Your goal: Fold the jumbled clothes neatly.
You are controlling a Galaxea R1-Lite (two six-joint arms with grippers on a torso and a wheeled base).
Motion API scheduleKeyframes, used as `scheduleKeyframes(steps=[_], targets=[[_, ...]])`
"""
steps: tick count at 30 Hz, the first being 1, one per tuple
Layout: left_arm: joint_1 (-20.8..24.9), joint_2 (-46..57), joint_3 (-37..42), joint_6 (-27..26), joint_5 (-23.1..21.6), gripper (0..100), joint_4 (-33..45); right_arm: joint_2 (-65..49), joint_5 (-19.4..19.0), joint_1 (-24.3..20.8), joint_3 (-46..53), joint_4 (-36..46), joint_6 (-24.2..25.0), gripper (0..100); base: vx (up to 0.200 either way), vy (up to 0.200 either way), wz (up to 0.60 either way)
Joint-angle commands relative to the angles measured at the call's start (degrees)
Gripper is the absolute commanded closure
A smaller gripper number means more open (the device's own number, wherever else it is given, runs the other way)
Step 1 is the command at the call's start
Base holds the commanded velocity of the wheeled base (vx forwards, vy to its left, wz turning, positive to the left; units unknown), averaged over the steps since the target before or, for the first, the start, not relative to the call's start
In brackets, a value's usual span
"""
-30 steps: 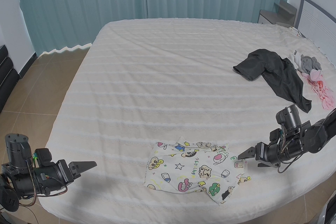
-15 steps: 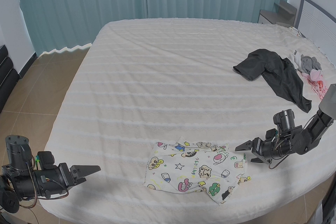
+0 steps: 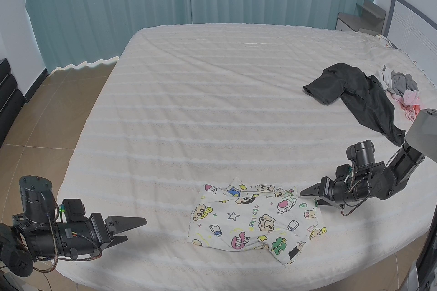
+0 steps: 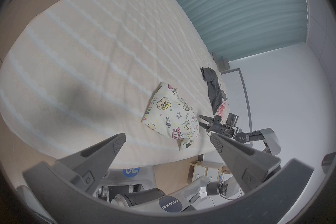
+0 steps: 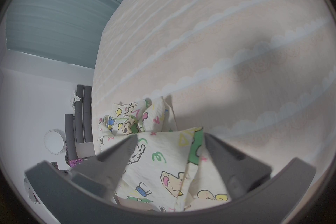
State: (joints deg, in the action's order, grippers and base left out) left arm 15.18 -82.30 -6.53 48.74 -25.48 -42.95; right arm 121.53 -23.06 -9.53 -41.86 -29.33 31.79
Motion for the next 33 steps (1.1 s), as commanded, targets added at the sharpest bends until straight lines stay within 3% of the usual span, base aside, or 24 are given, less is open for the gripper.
scheduleKeyframes(steps=[1,7,20,33], targets=[[0.3,-1.6,0.0,0.0,0.0,0,-0.1,1.4,0.1,-0.8,-1.0,0.1,-0.2,100,0.0,0.0,0.0],[0.3,-1.6,0.0,0.0,0.0,0,-0.1,0.9,0.1,-0.8,-0.3,0.0,-2.4,100,0.0,0.0,0.0],[0.3,-1.5,0.2,0.0,0.0,0,0.0,-8.4,-0.1,-0.4,0.1,-0.3,-1.7,100,0.0,0.0,0.0],[0.2,-1.3,0.2,0.0,0.1,0,-0.1,-6.3,0.6,-0.8,-8.5,-0.2,-1.8,100,0.0,0.0,0.0]])
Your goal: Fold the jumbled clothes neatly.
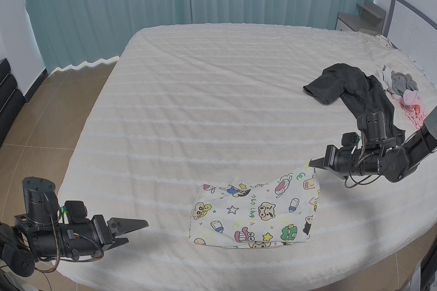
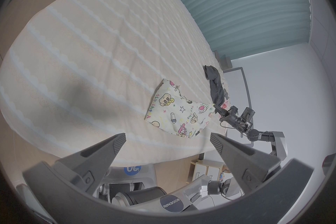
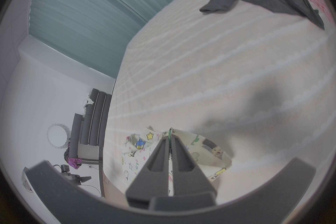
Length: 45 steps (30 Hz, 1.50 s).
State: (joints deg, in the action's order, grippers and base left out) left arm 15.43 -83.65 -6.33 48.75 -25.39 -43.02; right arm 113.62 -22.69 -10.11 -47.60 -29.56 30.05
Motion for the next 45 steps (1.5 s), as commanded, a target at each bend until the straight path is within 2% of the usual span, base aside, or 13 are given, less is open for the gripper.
scheduleKeyframes(steps=[1,11,12,21,26,32,35,37,45], targets=[[-0.1,0.0,0.0,0.0,0.0,0,0.0,1.7,0.3,-0.3,-2.8,0.0,-0.1,100,0.0,0.0,0.0],[-0.1,-0.2,0.0,0.0,0.0,0,0.0,7.9,1.4,-0.4,-5.1,0.0,-0.4,100,0.0,0.0,0.0],[-0.1,-0.2,0.0,0.0,0.0,0,0.0,8.2,1.5,-0.4,-5.0,-0.1,-0.5,0,0.0,0.0,0.0],[-0.1,-0.3,0.0,0.0,0.0,0,0.0,6.4,3.6,1.4,-1.4,-1.6,-0.5,0,0.0,0.0,0.0],[-0.1,-0.3,0.0,0.0,0.0,0,0.0,2.9,3.7,1.1,8.3,-4.5,-1.0,0,0.0,0.0,0.0],[-0.1,-0.3,0.0,-0.1,0.0,0,0.0,2.3,3.3,-0.7,16.6,-7.0,-3.9,0,0.0,0.0,0.0],[-0.1,-0.5,0.0,-0.1,0.1,0,0.0,2.6,2.3,-1.1,20.6,-10.7,-4.0,0,0.0,0.0,0.0],[-0.1,-0.7,0.0,-0.1,0.1,0,0.0,2.6,0.4,-1.8,22.8,-13.3,-4.1,0,0.0,0.0,0.0],[-0.1,-0.6,0.0,-0.1,0.1,0,0.0,4.2,-0.3,-3.4,23.2,-14.7,-6.0,0,0.0,0.0,0.0]])
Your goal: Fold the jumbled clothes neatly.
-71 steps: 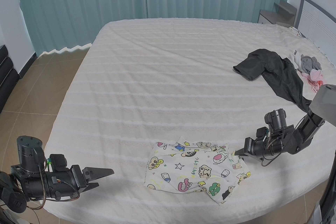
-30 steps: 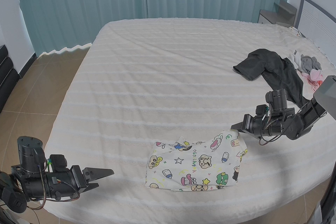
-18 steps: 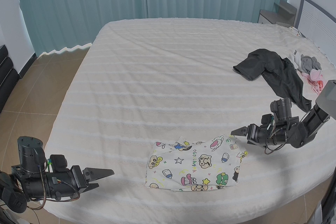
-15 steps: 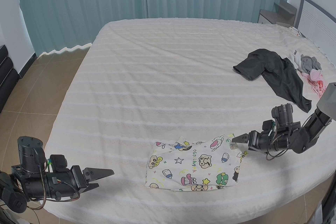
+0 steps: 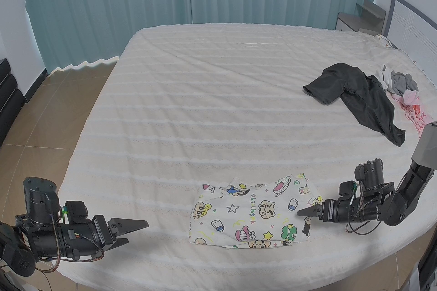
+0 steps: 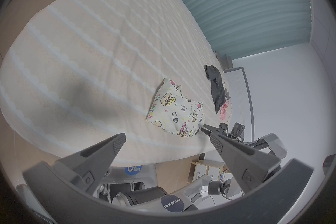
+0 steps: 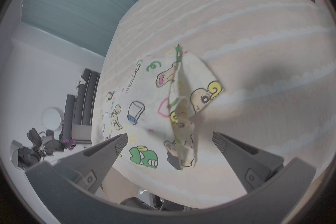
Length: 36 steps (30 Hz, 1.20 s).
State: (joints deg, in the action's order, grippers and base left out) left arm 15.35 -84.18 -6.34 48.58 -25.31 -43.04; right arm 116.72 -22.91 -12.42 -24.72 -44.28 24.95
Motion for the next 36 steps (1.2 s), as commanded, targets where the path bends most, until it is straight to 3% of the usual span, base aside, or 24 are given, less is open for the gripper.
scheduleKeyframes(steps=[1,8,9,16,36], targets=[[0.0,-0.1,0.0,0.0,0.0,0,0.0,1.5,-0.2,-1.6,0.3,0.0,-1.5,0,0.0,0.0,0.0],[0.0,-0.2,0.0,0.0,0.0,0,0.0,3.2,-0.3,-3.7,-1.9,0.5,-2.8,0,0.0,0.0,0.0],[0.0,-0.2,0.0,0.0,0.0,0,0.0,3.9,-0.3,-4.2,-2.6,0.9,-2.8,100,0.0,0.0,0.0],[0.0,-0.2,0.0,0.0,0.0,0,0.0,4.1,0.3,-5.3,-4.4,5.7,-4.4,100,0.0,0.0,0.0],[0.0,-0.2,0.0,-0.2,0.1,0,0.0,0.1,1.5,-2.3,1.4,6.9,-7.5,100,0.0,0.0,0.0]])
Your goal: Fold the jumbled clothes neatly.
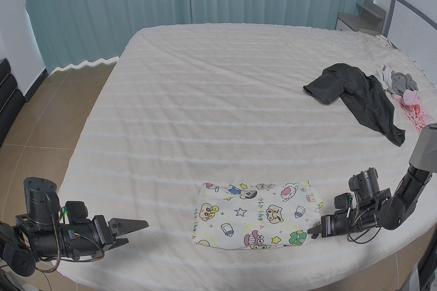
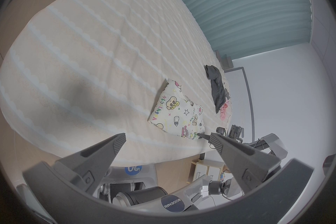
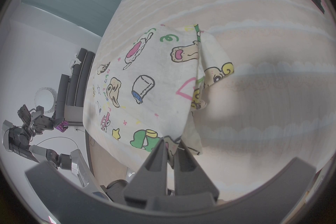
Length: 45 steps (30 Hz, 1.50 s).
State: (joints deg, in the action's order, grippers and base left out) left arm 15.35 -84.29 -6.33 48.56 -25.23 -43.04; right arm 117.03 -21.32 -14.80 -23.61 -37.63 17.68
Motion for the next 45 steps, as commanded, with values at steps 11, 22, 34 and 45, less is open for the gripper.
scheduleKeyframes(steps=[11,22,34,45], targets=[[1.1,-9.2,-9.4,-14.4,7.0,0,0.2,-7.1,0.0,1.6,3.4,0.1,-2.2,0,0.0,0.0,0.0],[7.4,-35.7,-27.2,-23.8,9.9,0,0.0,-0.5,1.9,3.0,-3.3,-0.2,-1.3,0,0.0,0.0,0.0],[13.5,-43.7,-37.2,-21.3,9.3,0,-0.2,4.0,1.8,-2.1,-9.2,0.0,6.2,0,0.0,0.0,0.0],[16.6,-45.4,-39.2,-15.0,6.6,0,-3.3,6.2,1.8,-5.9,-10.8,-0.2,9.9,0,0.0,0.0,0.0]])
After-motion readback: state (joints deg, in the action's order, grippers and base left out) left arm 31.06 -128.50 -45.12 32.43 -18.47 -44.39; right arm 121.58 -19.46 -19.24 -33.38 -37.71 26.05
